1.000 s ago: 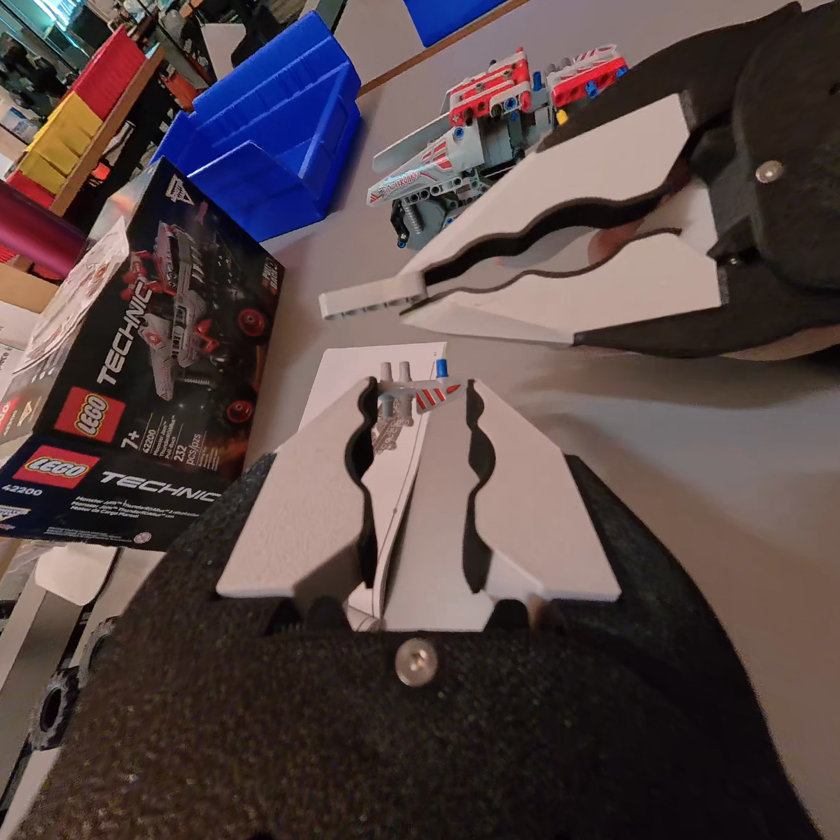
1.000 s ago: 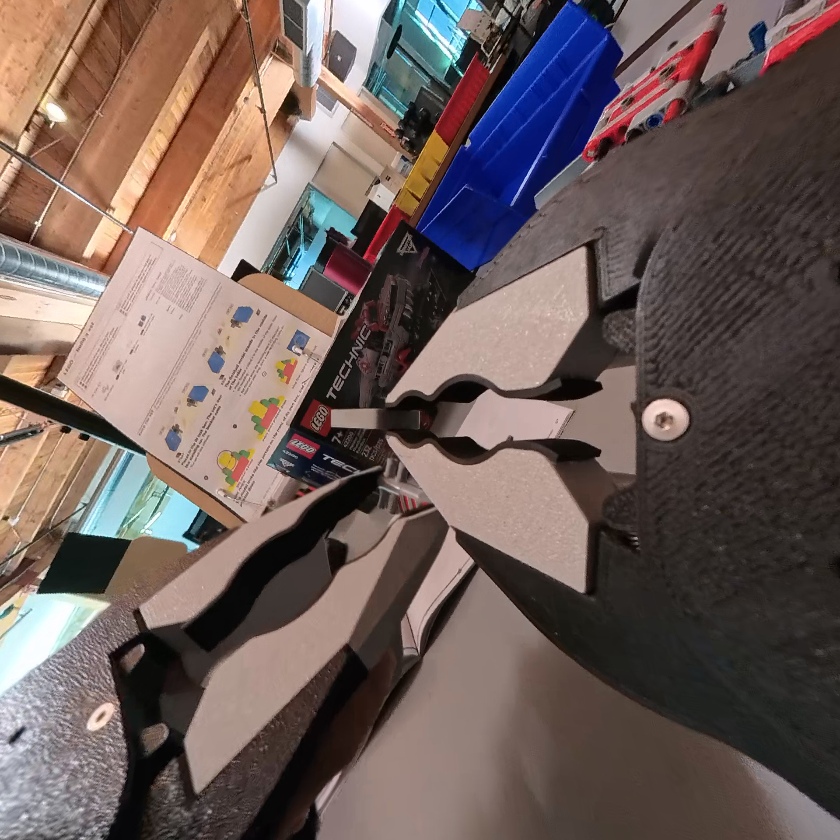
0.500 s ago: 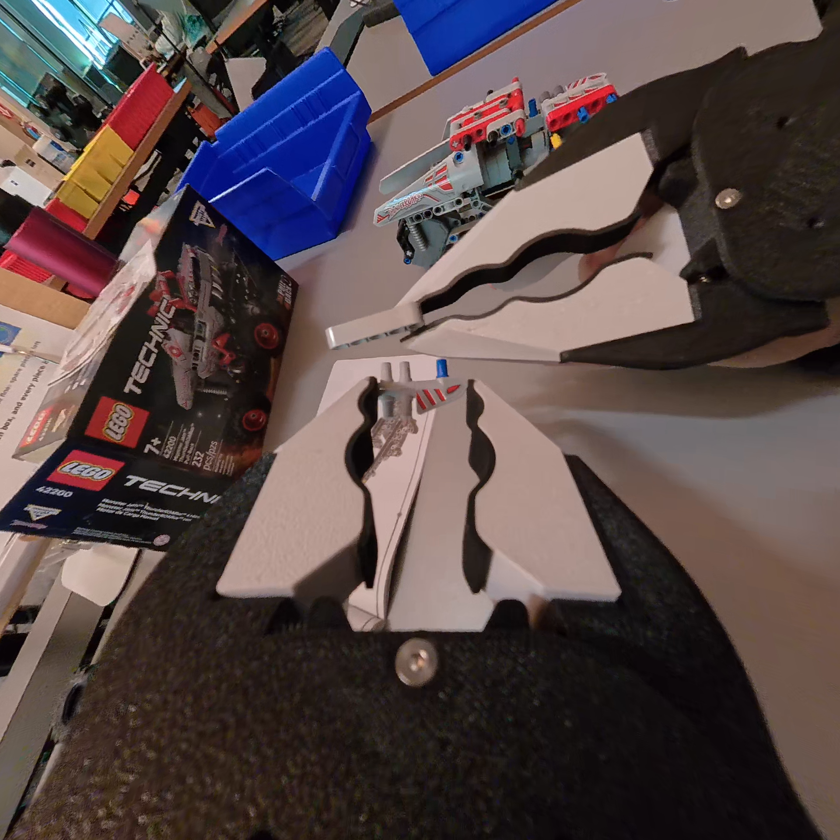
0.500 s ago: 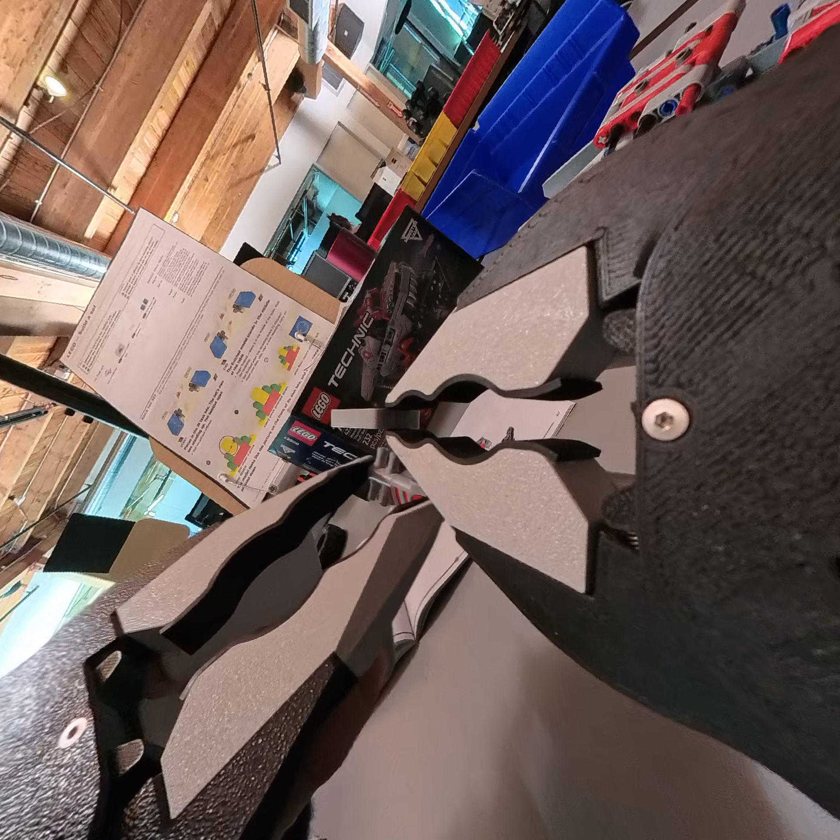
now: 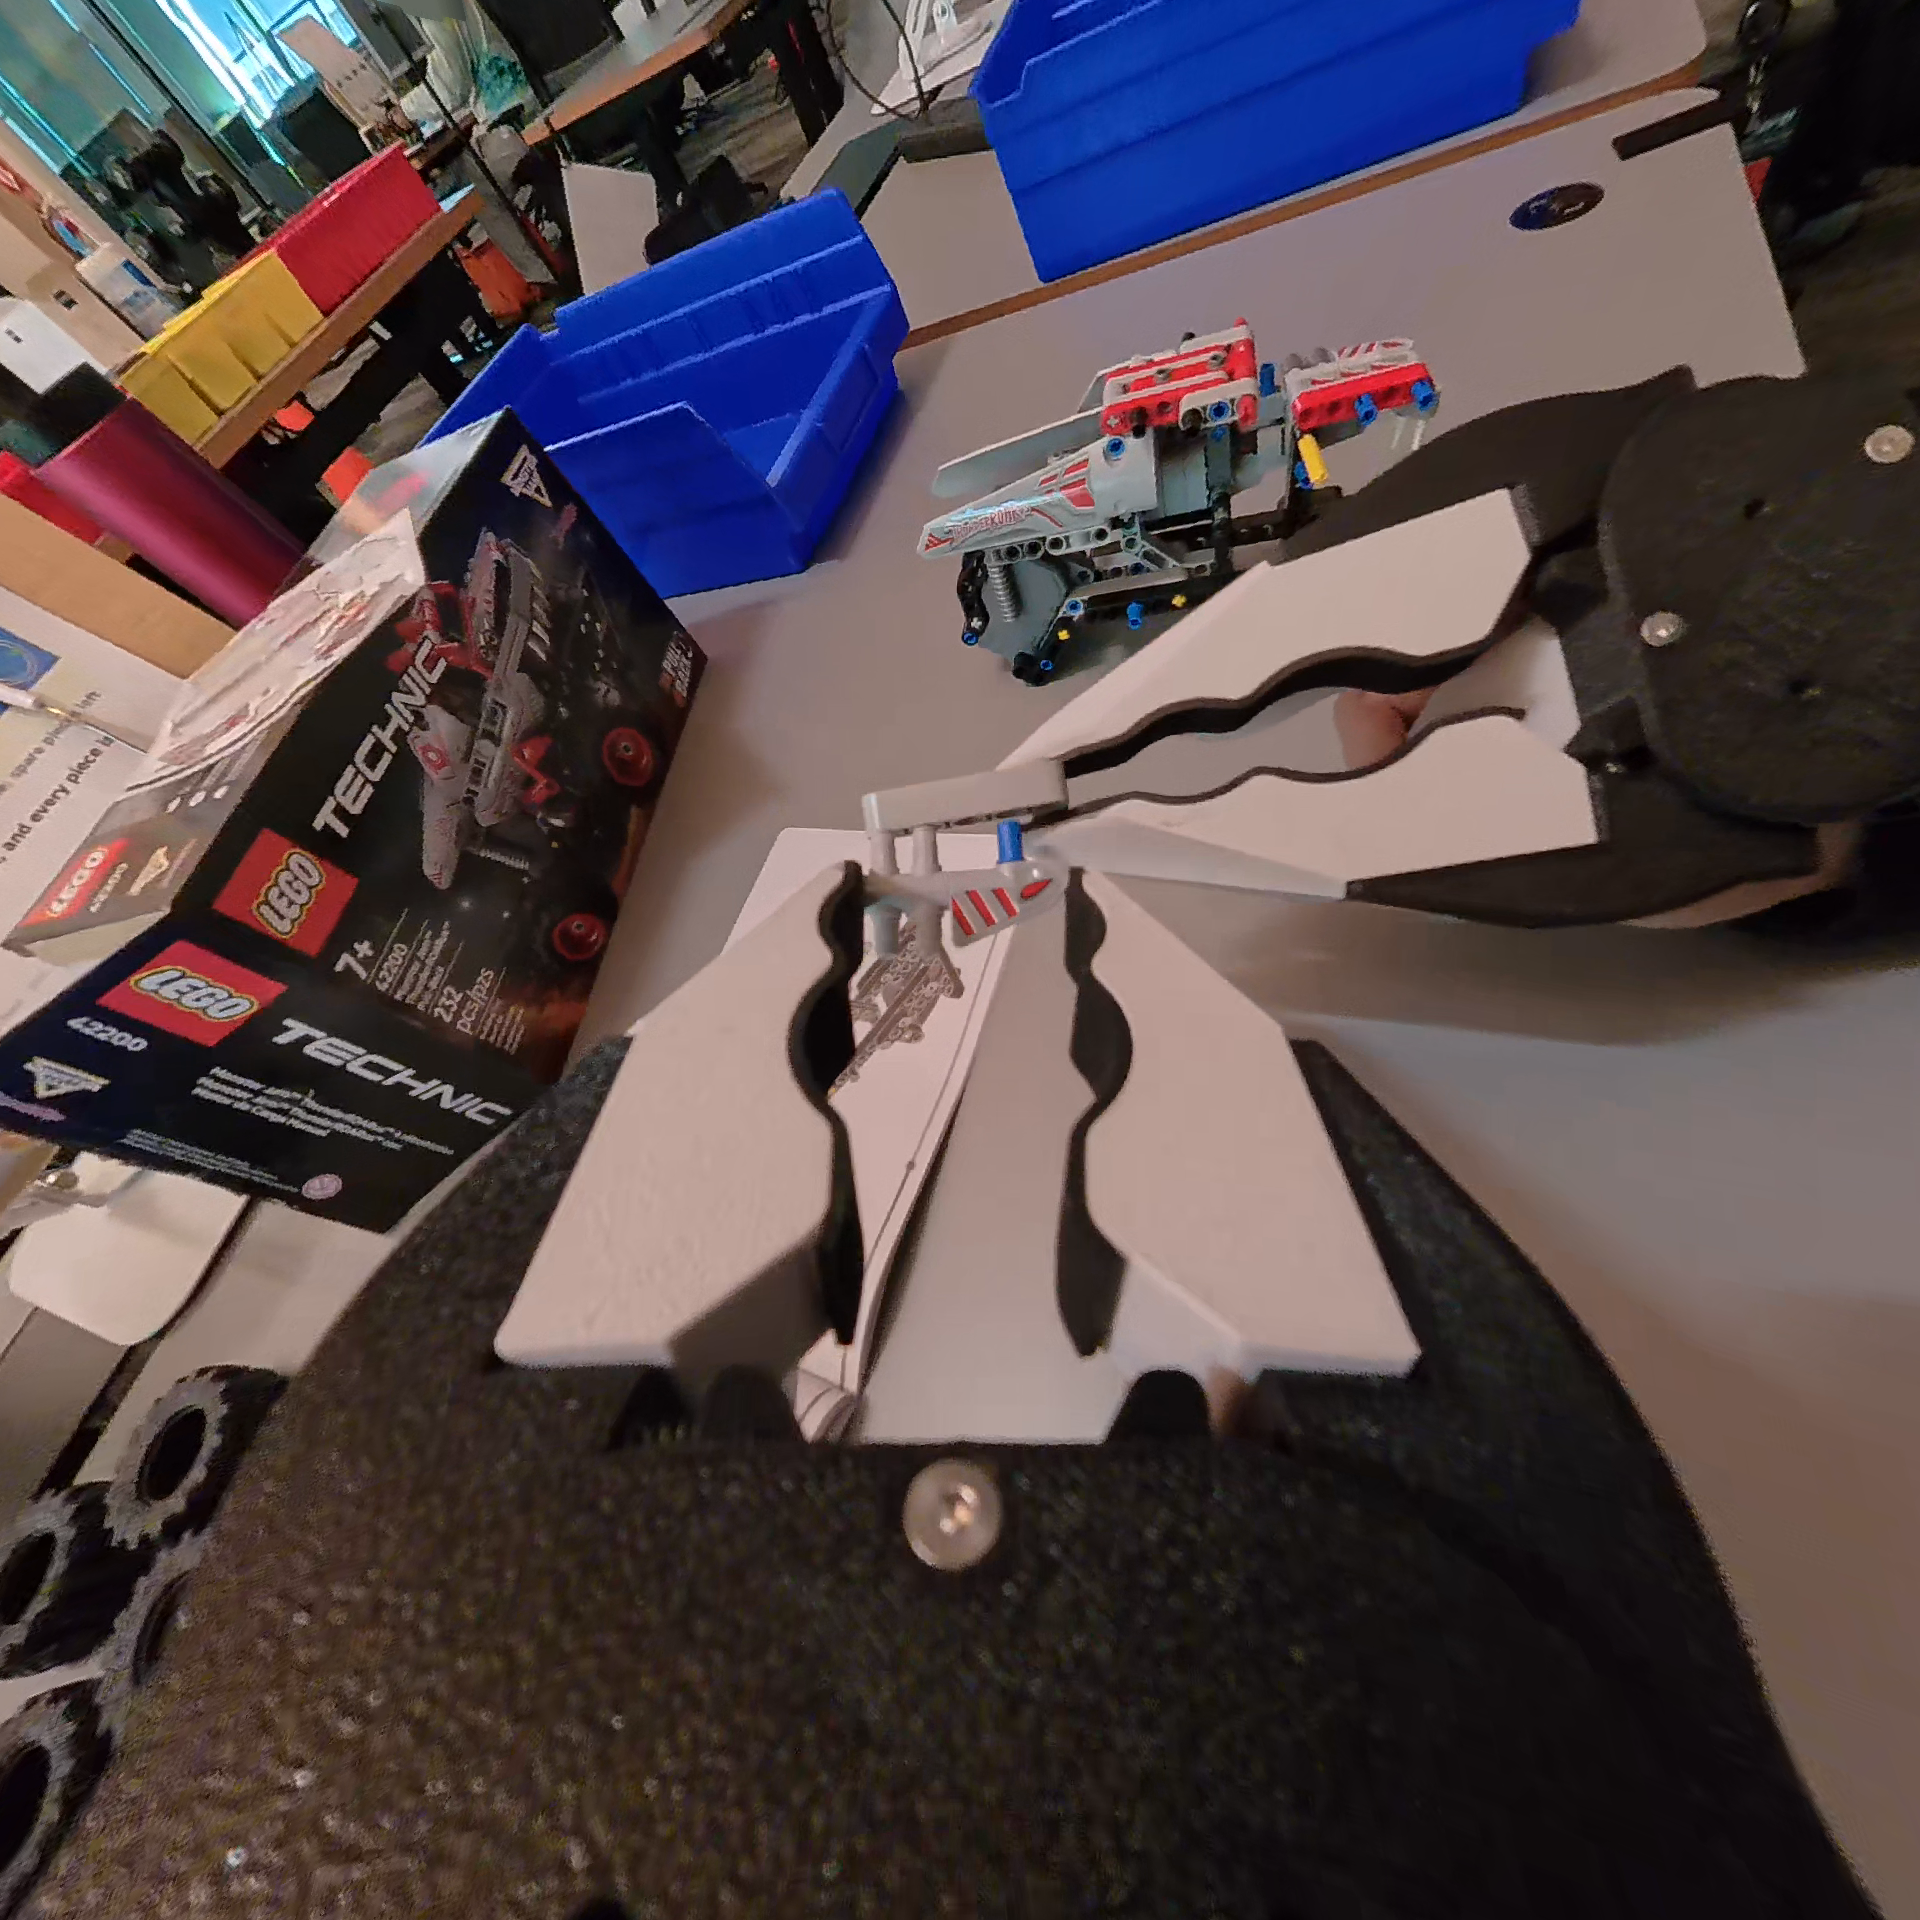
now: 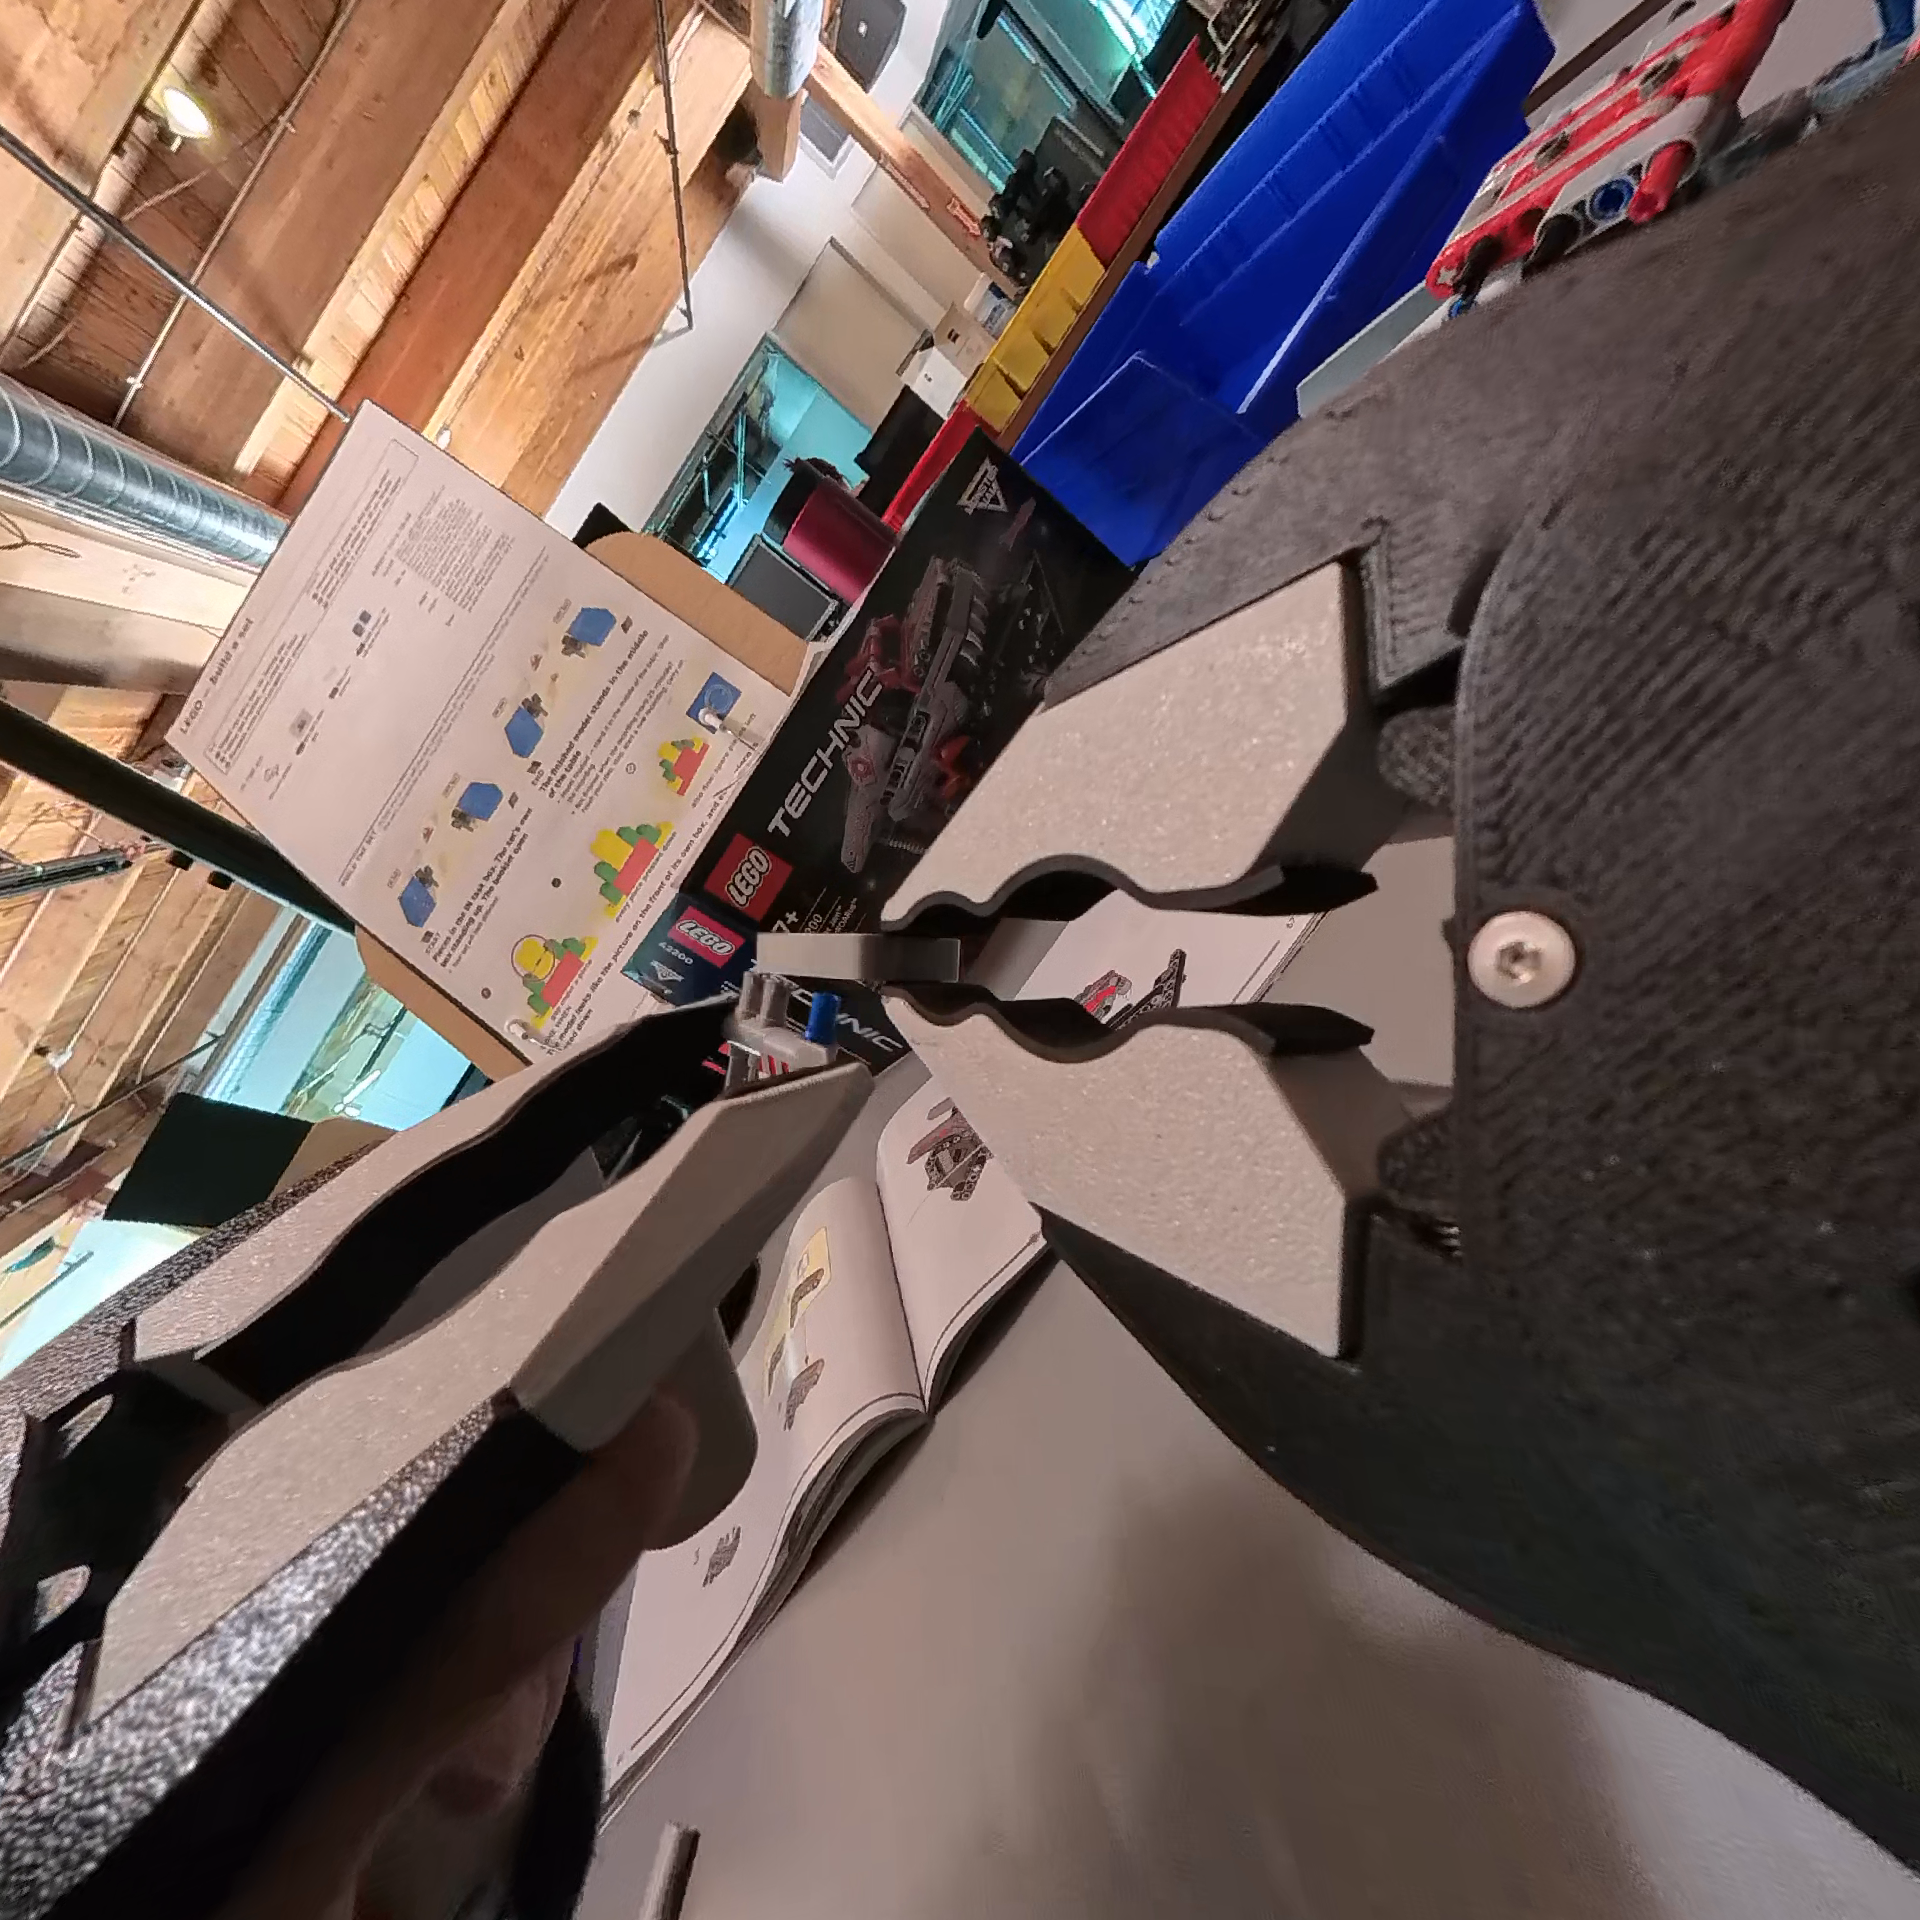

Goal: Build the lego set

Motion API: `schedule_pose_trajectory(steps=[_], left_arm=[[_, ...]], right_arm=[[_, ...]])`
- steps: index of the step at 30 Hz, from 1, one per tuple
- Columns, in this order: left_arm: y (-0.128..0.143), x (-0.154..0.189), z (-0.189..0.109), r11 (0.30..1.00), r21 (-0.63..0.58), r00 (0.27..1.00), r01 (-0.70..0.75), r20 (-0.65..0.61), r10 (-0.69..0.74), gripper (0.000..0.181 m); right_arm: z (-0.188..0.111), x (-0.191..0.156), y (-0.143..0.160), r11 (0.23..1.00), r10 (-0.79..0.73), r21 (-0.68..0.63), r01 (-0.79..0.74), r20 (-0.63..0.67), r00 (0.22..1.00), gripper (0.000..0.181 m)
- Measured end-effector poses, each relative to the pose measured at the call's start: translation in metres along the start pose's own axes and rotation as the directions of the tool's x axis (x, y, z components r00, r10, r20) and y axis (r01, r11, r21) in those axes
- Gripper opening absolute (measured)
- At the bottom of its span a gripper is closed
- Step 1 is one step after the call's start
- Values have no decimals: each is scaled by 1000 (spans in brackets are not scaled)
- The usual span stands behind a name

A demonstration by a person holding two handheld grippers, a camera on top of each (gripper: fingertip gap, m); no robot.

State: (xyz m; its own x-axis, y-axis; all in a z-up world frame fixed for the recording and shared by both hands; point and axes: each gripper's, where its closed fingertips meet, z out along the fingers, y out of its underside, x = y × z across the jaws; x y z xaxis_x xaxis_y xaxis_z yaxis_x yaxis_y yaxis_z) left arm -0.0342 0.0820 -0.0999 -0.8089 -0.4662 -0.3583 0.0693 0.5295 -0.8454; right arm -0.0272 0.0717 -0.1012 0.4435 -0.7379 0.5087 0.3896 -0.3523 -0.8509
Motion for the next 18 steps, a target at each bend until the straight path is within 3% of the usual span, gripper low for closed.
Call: schedule_pose_trajectory(steps=[1, 11, 18], left_arm=[[1, 0, 1, 1000, 2, 1000, 15, -3, -15, 37], [2, 4, 5, 991, -7, 990, 135, -35, -135, 36], [2, 2, 1, 984, -19, 984, 175, -30, -175, 37]], right_arm=[[0, -1, -1, 1000, 0, 6, -1, 3, 1000, 6], [-1, -1, -2, 998, 59, 6, -59, 28, 998, 6], [2, -6, -3, 953, 303, -47, -299, 164, 939, 7]])
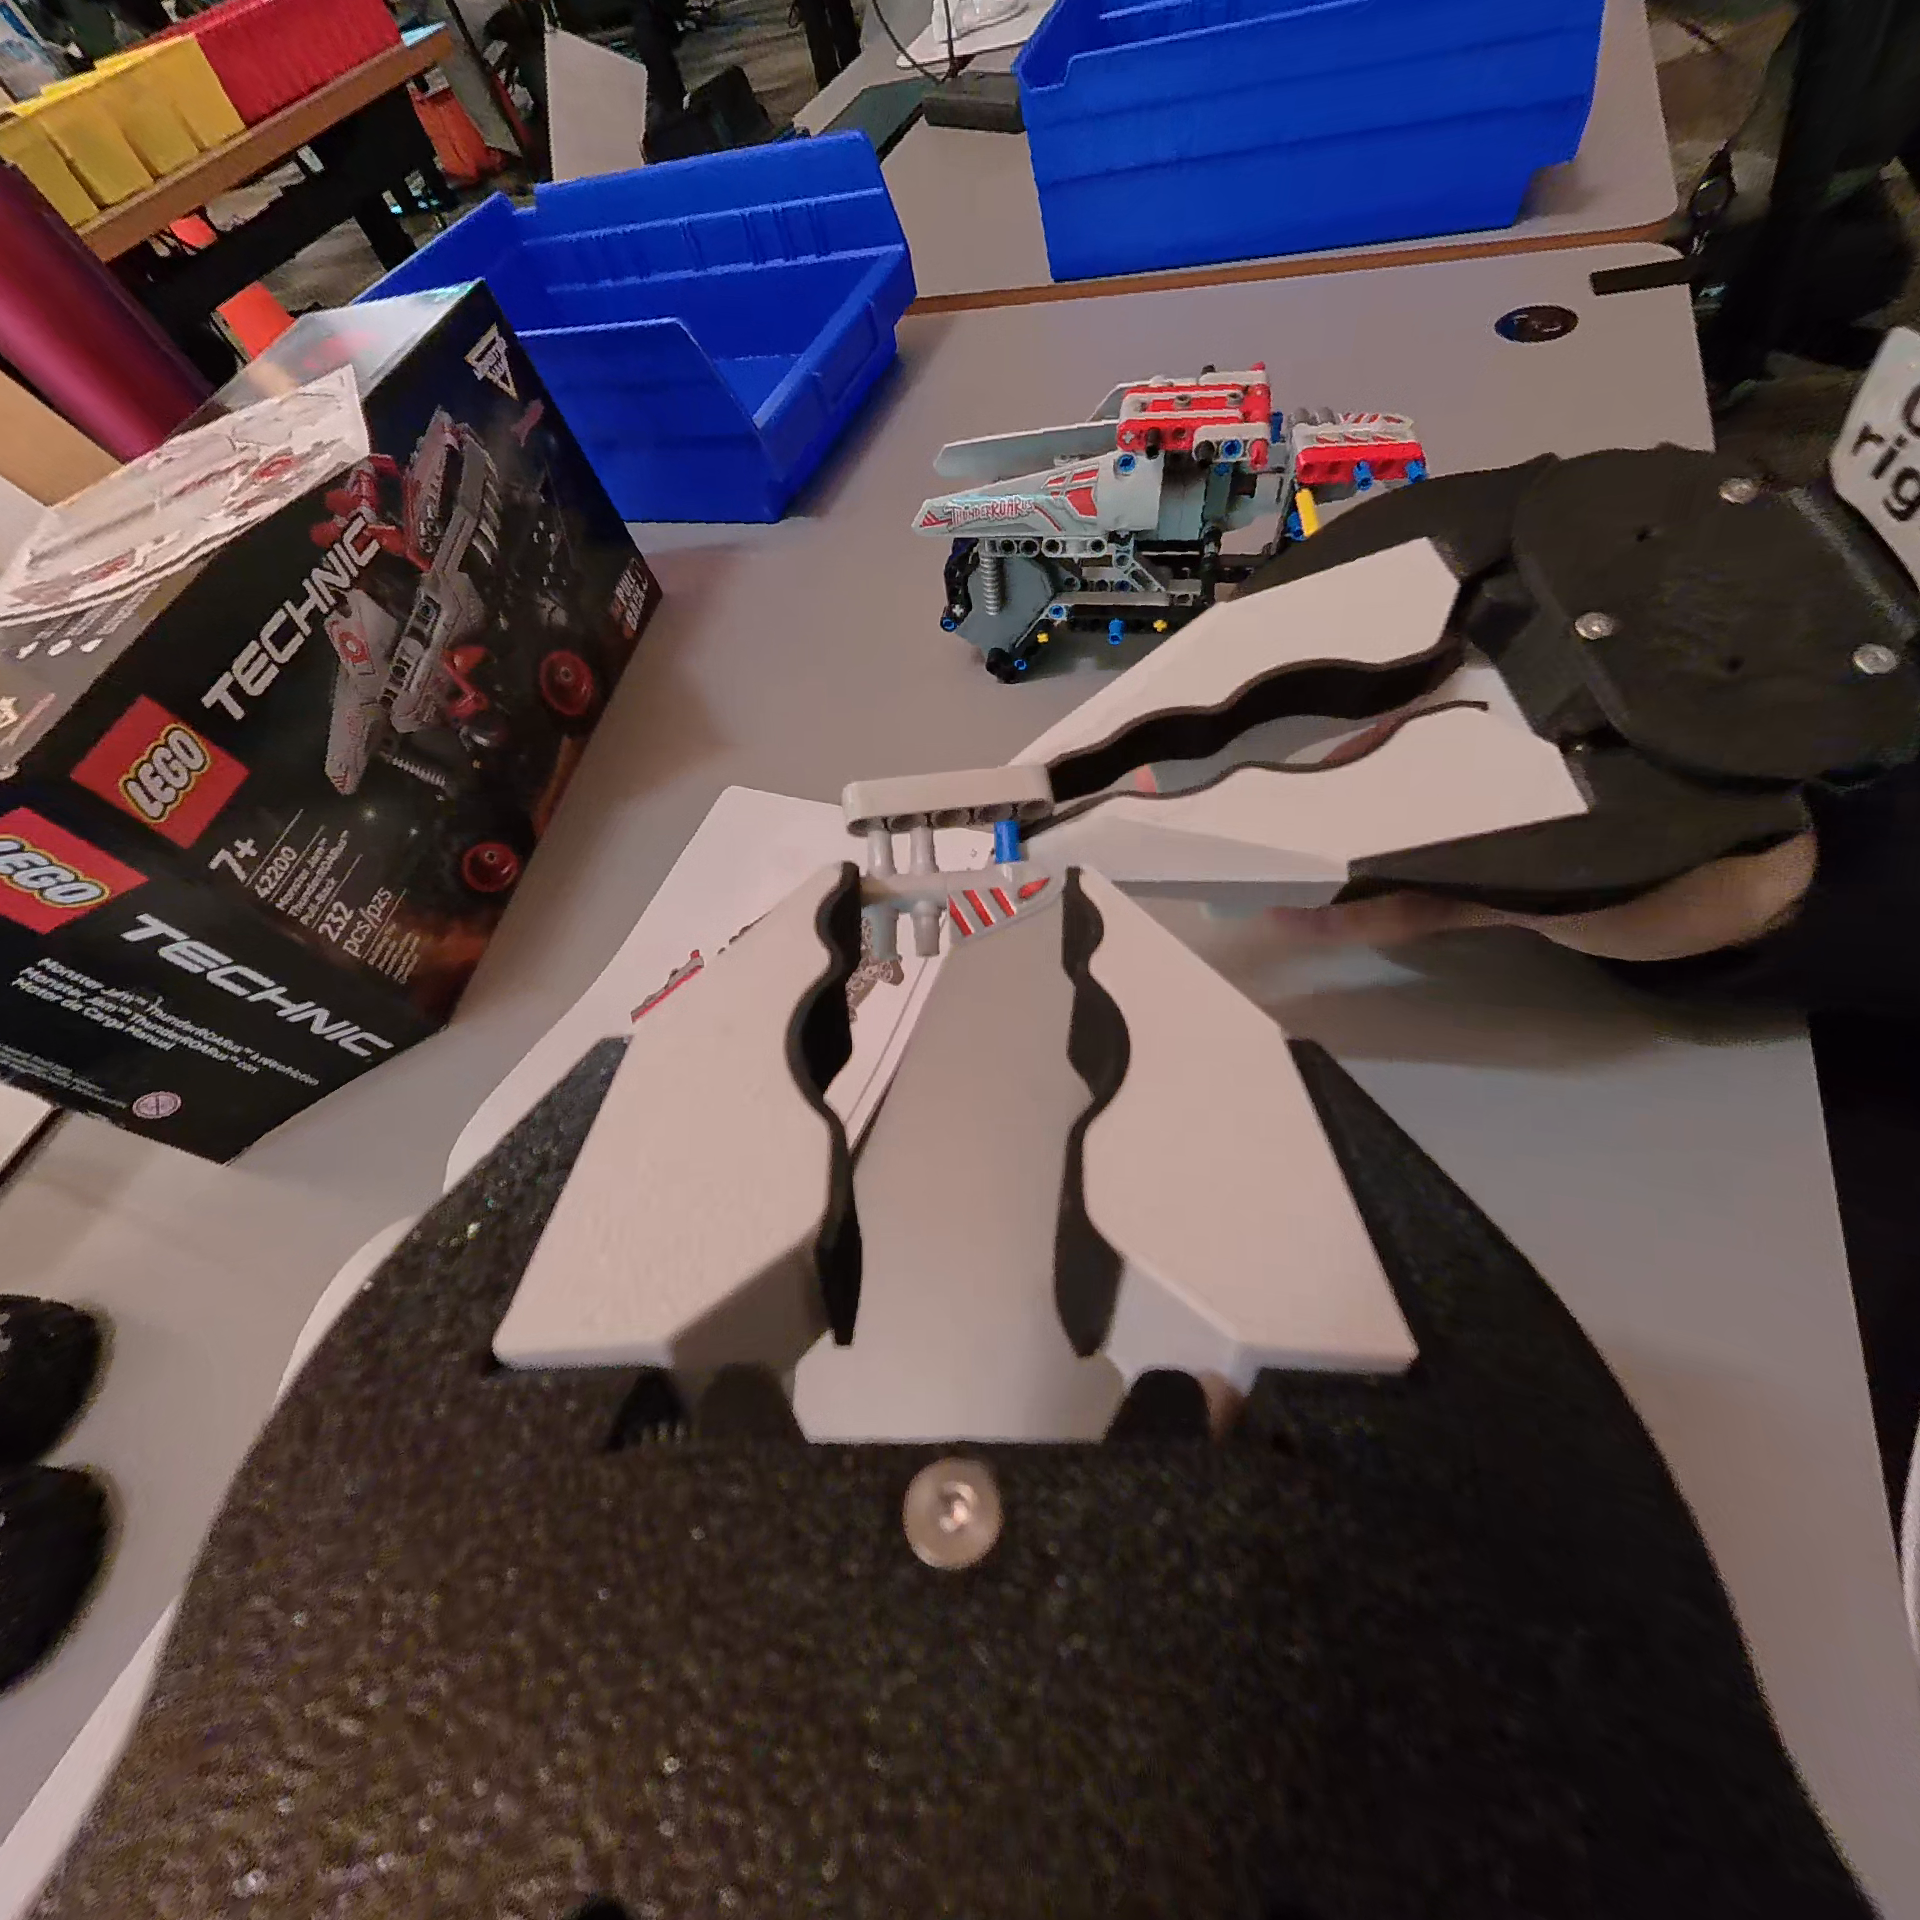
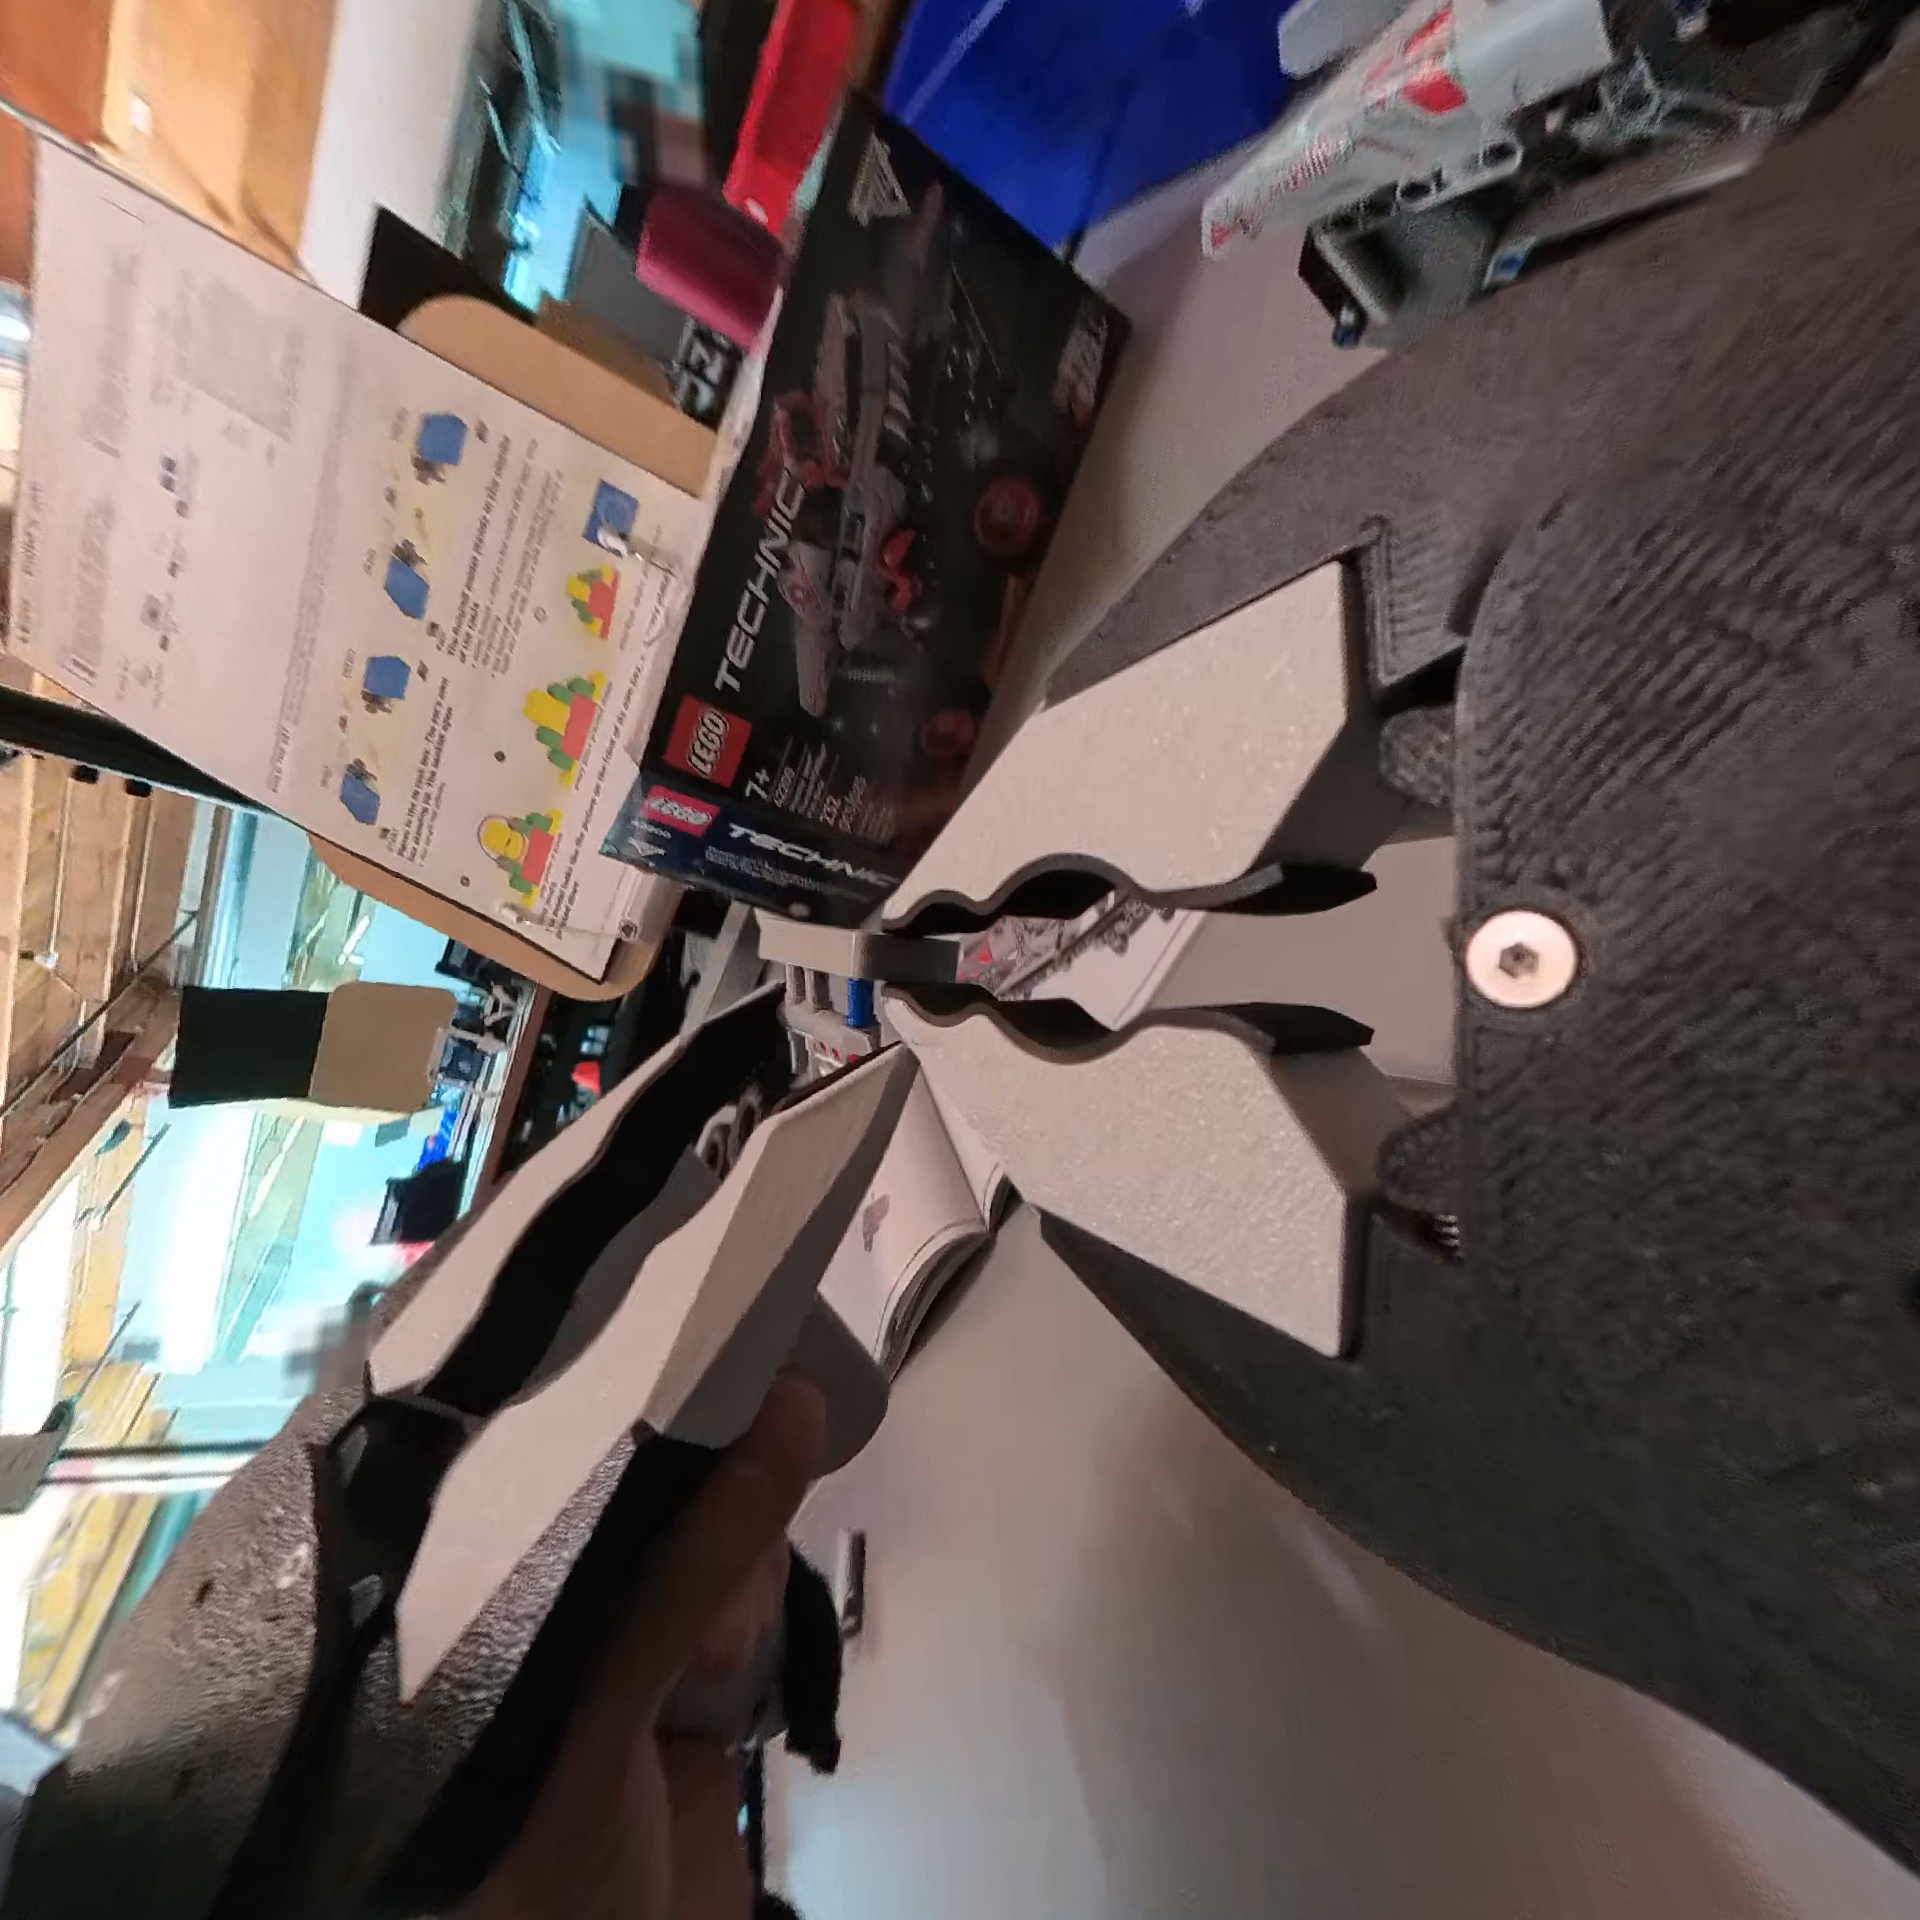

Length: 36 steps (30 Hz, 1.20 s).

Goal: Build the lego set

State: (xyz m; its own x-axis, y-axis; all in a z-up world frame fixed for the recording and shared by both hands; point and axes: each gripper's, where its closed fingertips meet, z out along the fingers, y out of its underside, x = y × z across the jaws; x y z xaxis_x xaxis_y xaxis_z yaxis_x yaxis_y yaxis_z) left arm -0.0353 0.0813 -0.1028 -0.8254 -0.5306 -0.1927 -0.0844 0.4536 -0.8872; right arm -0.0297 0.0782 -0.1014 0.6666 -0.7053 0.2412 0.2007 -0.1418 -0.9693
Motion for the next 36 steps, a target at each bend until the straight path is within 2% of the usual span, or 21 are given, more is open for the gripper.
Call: schedule_pose_trajectory(steps=[6, 23, 36], left_arm=[[2, 0, 0, 1000, -19, 1000, 12, 5, -12, 36], [5, 3, 3, 999, -46, 1000, 12, 14, -11, 36], [8, 4, 3, 998, -63, 1000, 21, 0, -21, 37]], right_arm=[[2, 0, 3, 999, 39, -25, -39, 11, 999, 6], [3, 2, 12, 979, -179, -115, 167, -103, 979, 6], [2, -1, 11, 986, -147, -90, 141, -67, 987, 7]])
